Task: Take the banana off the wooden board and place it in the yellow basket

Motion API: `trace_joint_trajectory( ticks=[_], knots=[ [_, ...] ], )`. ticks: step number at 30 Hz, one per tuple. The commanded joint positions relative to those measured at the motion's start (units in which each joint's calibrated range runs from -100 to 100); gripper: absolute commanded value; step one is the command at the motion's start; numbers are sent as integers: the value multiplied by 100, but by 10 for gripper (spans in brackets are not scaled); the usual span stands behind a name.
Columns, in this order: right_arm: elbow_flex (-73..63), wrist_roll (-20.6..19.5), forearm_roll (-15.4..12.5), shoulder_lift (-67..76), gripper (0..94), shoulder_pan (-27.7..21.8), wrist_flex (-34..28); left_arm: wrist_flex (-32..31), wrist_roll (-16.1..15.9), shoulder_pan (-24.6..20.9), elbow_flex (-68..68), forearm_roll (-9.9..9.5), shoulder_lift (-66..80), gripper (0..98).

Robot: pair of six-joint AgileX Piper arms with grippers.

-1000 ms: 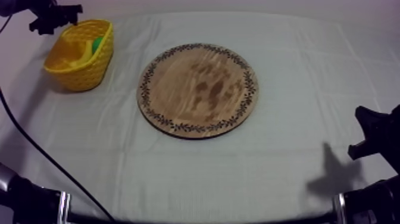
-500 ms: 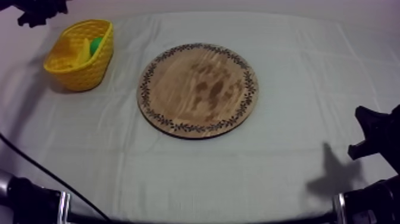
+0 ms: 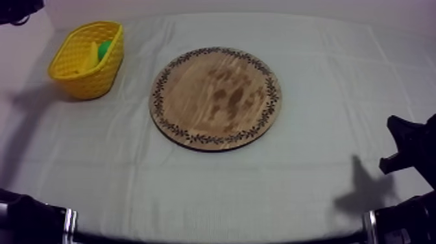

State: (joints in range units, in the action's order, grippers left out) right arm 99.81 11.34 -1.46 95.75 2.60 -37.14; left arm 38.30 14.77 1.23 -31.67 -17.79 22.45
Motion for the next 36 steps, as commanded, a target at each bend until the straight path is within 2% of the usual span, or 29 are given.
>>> trace_joint_trajectory(
  ticks=[1,13,19,24,26,36],
  knots=[
    [-3,2,2,0,3,0,-3,-64,31,89,-702,3,1215,16],
    [-3,2,2,0,3,0,-3,-460,207,401,-3527,32,4843,0],
    [-3,0,2,0,3,0,-3,-560,32,471,-5173,117,6474,0],
    [-3,1,2,0,3,0,-3,-719,-45,437,-6063,188,7180,0],
    [-3,2,2,0,3,0,-3,-743,-155,411,-6284,296,7349,0],
    [-3,2,2,0,3,0,-3,-642,-913,277,-6722,1104,7736,0]
  ],
)
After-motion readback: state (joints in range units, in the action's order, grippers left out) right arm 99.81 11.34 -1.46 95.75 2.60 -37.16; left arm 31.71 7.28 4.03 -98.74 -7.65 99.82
